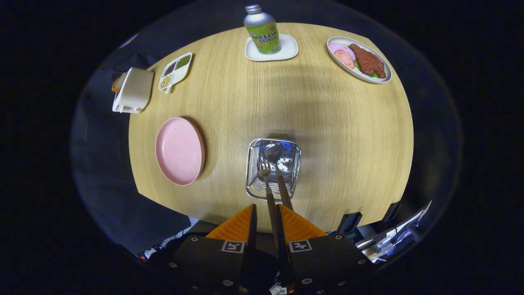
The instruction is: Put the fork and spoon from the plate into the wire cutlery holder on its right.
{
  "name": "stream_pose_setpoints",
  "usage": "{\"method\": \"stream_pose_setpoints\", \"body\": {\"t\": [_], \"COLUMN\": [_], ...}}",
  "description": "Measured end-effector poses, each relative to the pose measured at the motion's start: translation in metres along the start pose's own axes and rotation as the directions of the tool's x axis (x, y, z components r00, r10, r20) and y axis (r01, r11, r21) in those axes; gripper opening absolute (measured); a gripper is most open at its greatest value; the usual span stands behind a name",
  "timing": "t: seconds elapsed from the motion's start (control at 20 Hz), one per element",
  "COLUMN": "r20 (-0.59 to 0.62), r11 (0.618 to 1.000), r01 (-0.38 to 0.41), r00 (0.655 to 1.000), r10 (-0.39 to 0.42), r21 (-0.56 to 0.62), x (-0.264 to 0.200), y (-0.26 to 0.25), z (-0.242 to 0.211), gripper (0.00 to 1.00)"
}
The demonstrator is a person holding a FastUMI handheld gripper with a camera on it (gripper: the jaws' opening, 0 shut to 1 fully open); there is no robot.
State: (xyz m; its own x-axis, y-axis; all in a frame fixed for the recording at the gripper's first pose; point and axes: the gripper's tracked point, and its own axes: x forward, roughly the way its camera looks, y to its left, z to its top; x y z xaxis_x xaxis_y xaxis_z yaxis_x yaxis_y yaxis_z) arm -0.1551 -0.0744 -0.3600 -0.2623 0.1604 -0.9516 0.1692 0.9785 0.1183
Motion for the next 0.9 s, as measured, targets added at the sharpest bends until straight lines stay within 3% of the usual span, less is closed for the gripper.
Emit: {"method": "stream_pose_setpoints", "body": {"t": [0.15,0.25,0.3,0.4,0.5,0.65,0.9], "r20": [0.096,0.181,0.235,0.342,0.44,0.606,0.859], "r11": [1.0,0.999,1.0,1.0,1.0,0.999,1.0], "r01": [0.006,-0.027,-0.014,0.007,-0.01,-0.041,-0.014], "r00": [0.995,0.983,0.972,0.94,0.898,0.794,0.513], "r10": [-0.007,0.023,0.012,-0.007,0.008,0.04,-0.004], "r21": [0.012,0.019,0.01,0.002,0.003,-0.013,0.013], "x": [-0.015,-0.029,-0.037,-0.053,-0.072,-0.11,-0.175], "y": [0.004,0.015,0.016,0.017,0.027,0.032,0.025], "z": [0.008,0.015,0.022,0.032,0.042,0.061,0.088], "gripper": [0.39,0.54,0.67,0.79,0.82,0.87,0.89]}}
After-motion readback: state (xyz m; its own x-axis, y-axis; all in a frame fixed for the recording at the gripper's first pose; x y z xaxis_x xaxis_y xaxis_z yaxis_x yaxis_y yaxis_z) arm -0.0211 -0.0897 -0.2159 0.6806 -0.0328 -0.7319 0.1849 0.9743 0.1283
